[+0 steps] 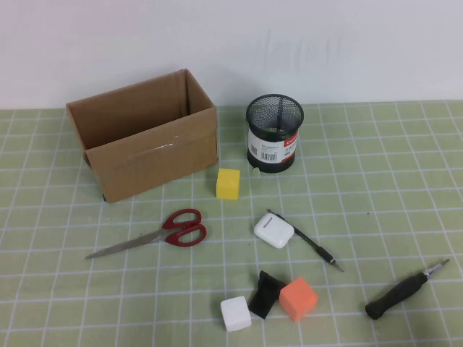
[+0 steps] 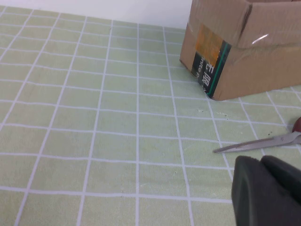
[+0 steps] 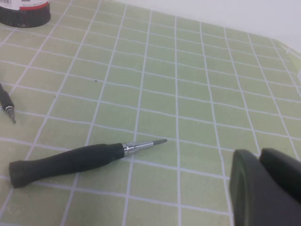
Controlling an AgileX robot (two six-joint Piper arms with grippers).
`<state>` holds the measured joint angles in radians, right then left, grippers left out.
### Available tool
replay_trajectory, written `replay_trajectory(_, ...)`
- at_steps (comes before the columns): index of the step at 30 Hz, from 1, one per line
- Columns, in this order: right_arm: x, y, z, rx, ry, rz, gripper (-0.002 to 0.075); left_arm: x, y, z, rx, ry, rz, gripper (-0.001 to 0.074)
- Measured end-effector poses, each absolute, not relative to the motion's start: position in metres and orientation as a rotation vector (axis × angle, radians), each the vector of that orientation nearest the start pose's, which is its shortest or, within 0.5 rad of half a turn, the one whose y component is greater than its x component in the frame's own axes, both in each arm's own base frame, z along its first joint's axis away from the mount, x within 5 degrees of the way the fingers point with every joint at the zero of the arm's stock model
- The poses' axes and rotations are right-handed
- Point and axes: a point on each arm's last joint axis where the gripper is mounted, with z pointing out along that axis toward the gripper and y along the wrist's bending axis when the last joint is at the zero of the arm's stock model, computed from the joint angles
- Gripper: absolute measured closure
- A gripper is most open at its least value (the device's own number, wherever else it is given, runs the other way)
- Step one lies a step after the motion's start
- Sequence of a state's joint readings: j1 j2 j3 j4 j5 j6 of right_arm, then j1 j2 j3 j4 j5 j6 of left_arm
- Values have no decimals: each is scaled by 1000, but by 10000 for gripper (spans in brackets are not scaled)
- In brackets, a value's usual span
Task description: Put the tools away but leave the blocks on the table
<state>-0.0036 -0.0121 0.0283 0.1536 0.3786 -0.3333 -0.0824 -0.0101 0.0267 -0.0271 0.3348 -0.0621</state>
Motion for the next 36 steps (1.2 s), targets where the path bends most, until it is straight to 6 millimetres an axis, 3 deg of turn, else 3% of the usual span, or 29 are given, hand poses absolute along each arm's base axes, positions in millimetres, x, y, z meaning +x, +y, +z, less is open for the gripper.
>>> replay_trajectory(27, 53, 5, 172, -211, 1851, -83, 733, 53, -5, 175, 1, 1837, -128, 739)
replay_trajectory(31, 55, 4, 179, -192, 1767, -99, 733, 53, -5, 175, 1, 1837, -128, 739)
replay_trajectory(36, 57, 0, 200, -140, 1539, -139, 733, 53, -5, 175, 1, 1837, -128, 739)
